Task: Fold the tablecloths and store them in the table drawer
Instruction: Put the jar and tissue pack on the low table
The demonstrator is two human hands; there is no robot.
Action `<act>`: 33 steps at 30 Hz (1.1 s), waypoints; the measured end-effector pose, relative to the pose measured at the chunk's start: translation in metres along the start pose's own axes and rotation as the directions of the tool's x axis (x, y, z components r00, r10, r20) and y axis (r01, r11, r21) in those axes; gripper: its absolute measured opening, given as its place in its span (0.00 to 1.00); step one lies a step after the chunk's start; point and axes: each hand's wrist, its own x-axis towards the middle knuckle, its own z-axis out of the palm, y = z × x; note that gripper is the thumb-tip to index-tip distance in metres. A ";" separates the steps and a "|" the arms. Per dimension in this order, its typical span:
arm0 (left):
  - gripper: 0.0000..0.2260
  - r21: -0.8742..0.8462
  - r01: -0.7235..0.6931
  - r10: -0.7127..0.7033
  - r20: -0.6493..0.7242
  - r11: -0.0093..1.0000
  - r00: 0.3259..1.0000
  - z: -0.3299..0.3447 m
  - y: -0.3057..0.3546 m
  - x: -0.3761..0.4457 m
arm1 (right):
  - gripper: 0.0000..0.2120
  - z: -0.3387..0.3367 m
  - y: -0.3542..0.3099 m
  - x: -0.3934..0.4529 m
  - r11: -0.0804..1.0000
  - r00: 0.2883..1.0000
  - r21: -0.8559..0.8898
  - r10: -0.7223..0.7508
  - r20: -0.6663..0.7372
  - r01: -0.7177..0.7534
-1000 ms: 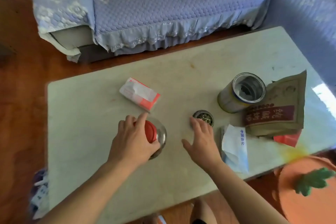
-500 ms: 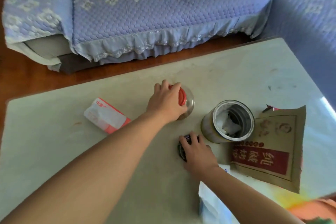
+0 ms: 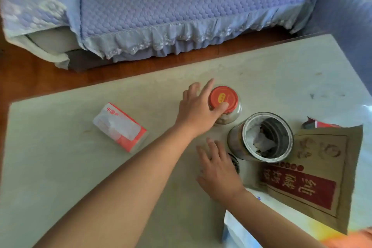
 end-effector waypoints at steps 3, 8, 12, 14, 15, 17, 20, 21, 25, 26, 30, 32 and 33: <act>0.20 -0.255 0.245 -0.330 -0.379 0.935 0.865 -0.040 -0.084 -0.077 | 0.40 -0.019 -0.058 0.040 0.988 0.994 0.105 -0.112 -0.006 0.112; 0.17 -0.187 0.748 -0.766 -0.265 0.637 0.586 -0.094 -0.206 -0.234 | 0.39 0.020 -0.200 0.129 0.944 0.944 -0.046 -0.325 0.049 0.327; 0.14 -0.139 0.872 -0.882 -0.095 0.470 0.461 -0.111 -0.257 -0.291 | 0.31 0.046 -0.224 0.171 0.945 0.967 -0.206 -0.247 0.056 0.253; 0.15 -0.145 0.878 -0.890 -0.100 0.456 0.446 -0.107 -0.269 -0.302 | 0.32 0.033 -0.200 0.188 0.947 0.978 -0.248 -0.210 0.003 0.205; 0.16 -0.161 0.872 -0.886 -0.107 0.463 0.451 -0.103 -0.271 -0.304 | 0.32 0.023 -0.184 0.198 0.949 0.983 -0.263 -0.184 -0.018 0.173; 0.17 -0.213 0.851 -0.877 -0.121 0.481 0.465 -0.093 -0.265 -0.304 | 0.31 0.001 -0.144 0.218 0.963 0.995 -0.264 -0.079 -0.061 0.061; 0.17 -0.282 0.820 -0.865 -0.106 0.499 0.490 -0.080 -0.249 -0.300 | 0.23 -0.020 -0.090 0.235 0.936 0.985 -0.331 0.065 -0.159 -0.115; 0.18 -0.286 0.812 -0.858 -0.096 0.509 0.505 -0.077 -0.245 -0.301 | 0.20 -0.023 -0.080 0.236 0.927 0.986 -0.349 0.097 -0.138 -0.140; 0.18 -0.232 0.814 -0.843 -0.068 0.533 0.533 -0.073 -0.236 -0.316 | 0.23 -0.036 -0.053 0.241 0.844 0.985 -0.508 0.143 -0.091 -0.170; 0.18 -0.218 0.820 -0.847 -0.066 0.529 0.528 -0.075 -0.236 -0.322 | 0.25 -0.041 -0.049 0.243 0.805 0.982 -0.563 0.172 -0.078 -0.186; 0.17 -0.209 0.848 -0.872 -0.061 0.487 0.486 -0.081 -0.244 -0.355 | 0.22 -0.044 -0.070 0.230 0.841 0.977 -0.529 0.192 0.094 -0.114; 0.16 -0.223 0.859 -0.883 -0.018 0.461 0.470 -0.084 -0.243 -0.376 | 0.21 -0.042 -0.099 0.201 0.846 0.982 -0.533 0.126 0.144 -0.030; 0.16 -0.239 0.861 -0.887 0.004 0.448 0.463 -0.085 -0.239 -0.387 | 0.19 -0.042 -0.117 0.182 0.864 0.984 -0.504 0.068 0.163 0.023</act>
